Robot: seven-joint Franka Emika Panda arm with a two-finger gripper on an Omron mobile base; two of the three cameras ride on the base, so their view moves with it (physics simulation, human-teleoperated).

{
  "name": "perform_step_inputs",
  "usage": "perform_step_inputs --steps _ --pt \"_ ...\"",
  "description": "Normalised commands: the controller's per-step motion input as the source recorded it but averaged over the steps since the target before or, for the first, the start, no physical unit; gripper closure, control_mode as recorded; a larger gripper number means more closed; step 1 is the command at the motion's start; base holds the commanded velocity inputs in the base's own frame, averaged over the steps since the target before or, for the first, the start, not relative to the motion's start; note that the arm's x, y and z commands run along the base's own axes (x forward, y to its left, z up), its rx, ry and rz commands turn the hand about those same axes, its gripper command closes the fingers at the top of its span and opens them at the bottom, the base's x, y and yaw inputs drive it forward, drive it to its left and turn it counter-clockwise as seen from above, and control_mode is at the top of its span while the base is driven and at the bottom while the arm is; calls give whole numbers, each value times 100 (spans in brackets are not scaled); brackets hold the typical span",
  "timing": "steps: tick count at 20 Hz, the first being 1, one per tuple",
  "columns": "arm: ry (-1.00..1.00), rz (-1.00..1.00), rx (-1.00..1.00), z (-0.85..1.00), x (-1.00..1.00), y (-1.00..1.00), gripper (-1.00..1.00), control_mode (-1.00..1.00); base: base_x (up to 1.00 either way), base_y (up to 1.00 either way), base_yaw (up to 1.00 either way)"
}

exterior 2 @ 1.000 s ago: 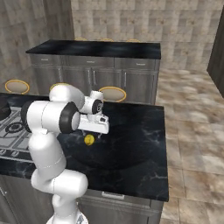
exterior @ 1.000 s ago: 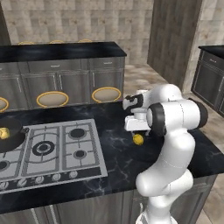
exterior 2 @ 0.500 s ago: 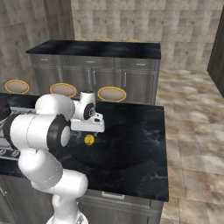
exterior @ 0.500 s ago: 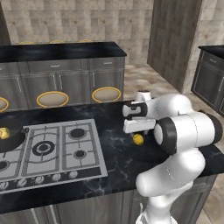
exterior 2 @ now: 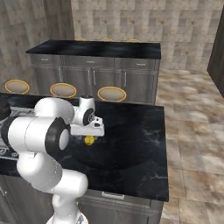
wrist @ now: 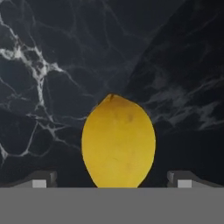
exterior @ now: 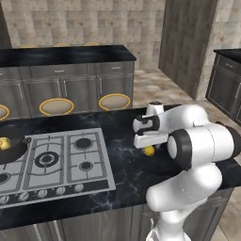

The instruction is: Put the potato and lemon in the pot. Retrieve the spatula and lightly stir the vegetables in the pot.

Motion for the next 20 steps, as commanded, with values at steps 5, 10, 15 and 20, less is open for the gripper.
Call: perform_step_inputs --steps 5,10,15,20 --pt "4 -7 0 -14 29 -2 -100 -100 0 0 0" --pt "0 -6 0 -21 13 0 -100 -100 0 0 0" --pt "0 -1 1 -26 -20 0 -100 -100 0 0 0" --pt "0 0 0 -5 -7 0 -100 -100 0 0 0"
